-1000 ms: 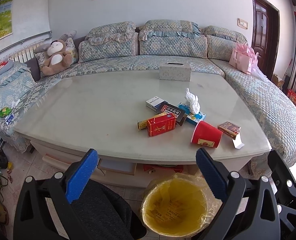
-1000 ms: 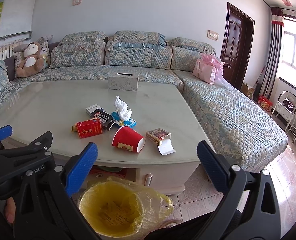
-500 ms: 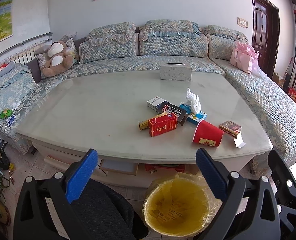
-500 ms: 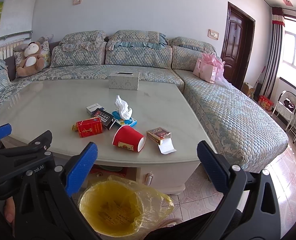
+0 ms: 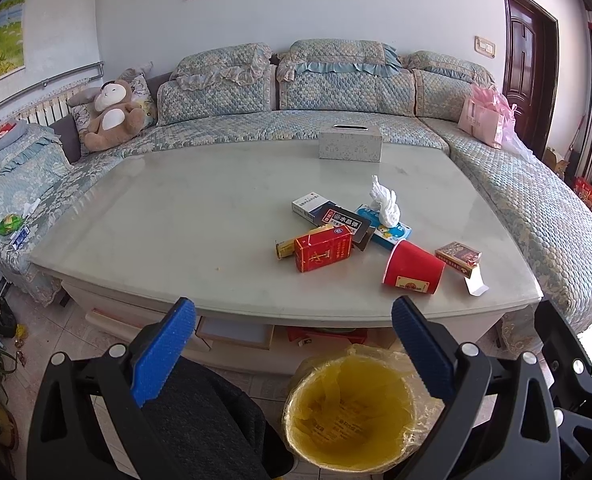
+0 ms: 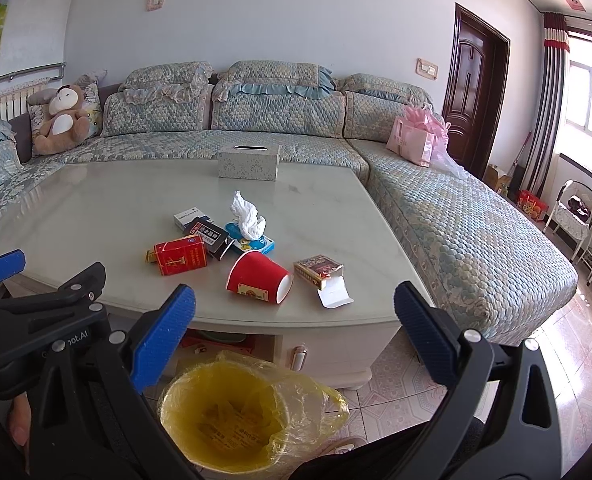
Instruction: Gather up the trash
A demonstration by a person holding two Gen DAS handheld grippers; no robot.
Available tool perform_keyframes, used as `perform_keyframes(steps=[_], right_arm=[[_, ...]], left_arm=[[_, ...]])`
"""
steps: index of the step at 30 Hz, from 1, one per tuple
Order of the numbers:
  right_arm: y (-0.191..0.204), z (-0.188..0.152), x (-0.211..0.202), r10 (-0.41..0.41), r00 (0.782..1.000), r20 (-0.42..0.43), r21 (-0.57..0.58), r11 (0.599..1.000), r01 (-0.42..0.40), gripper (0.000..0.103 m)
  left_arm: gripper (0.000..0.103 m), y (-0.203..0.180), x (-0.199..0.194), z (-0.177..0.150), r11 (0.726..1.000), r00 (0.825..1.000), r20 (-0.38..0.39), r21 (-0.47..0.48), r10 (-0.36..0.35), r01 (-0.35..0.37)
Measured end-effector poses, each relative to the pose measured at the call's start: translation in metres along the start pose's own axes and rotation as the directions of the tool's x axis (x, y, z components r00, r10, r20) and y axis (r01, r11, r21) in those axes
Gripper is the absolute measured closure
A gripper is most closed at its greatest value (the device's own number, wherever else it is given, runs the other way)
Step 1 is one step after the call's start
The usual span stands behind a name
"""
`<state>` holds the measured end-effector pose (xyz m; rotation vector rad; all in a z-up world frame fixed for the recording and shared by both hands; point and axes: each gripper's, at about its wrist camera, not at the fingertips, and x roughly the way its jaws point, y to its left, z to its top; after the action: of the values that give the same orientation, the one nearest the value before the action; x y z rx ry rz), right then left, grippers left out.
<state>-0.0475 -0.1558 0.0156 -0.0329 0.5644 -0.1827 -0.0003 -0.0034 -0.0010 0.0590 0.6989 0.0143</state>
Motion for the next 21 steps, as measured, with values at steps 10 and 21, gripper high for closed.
perform_keyframes(steps=[10,21], right_arm=[[-0.0002,0.0001,-0.0012,0.002,1.0,0.001,0.002,1.0,-0.002,0.006],[-0.0068,0.0067,0.0022,0.031,0.999,-0.023,-0.009,0.999,-0.031,0.006]], left_arm=[[0.007,-0.0018,-0.0008,0.0003,1.0,1.0,0.001,0.001,-0.002,0.002],[0.007,0.0064,0.0085,0.0089,0.999,0.999,-0.021,0.029,-0.039,0.039]])
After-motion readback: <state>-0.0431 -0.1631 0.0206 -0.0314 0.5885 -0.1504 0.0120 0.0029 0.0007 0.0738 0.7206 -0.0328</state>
